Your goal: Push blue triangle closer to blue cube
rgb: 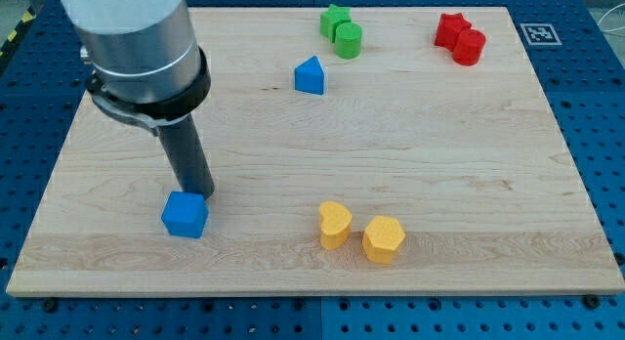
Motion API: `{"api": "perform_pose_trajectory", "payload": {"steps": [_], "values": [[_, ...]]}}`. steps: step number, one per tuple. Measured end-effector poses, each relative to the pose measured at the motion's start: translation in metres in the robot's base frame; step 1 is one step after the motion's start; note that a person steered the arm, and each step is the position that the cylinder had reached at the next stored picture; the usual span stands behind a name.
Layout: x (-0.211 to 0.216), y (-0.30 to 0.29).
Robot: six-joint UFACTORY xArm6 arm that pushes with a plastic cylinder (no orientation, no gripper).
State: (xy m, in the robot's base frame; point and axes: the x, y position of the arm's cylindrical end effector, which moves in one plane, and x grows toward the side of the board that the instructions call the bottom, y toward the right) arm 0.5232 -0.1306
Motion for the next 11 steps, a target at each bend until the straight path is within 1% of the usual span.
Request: {"api": "perform_pose_trajectory", "payload": {"steps": [1,3,5,7,8,9,10,11], "values": [[0.014,0.001],[0.022,0.049],[-0.055,0.045],[-0.152,0.032],[-0.192,0.045],[-0.214,0.071],[-0.203,0.115],[-0.177,0.126]]}}
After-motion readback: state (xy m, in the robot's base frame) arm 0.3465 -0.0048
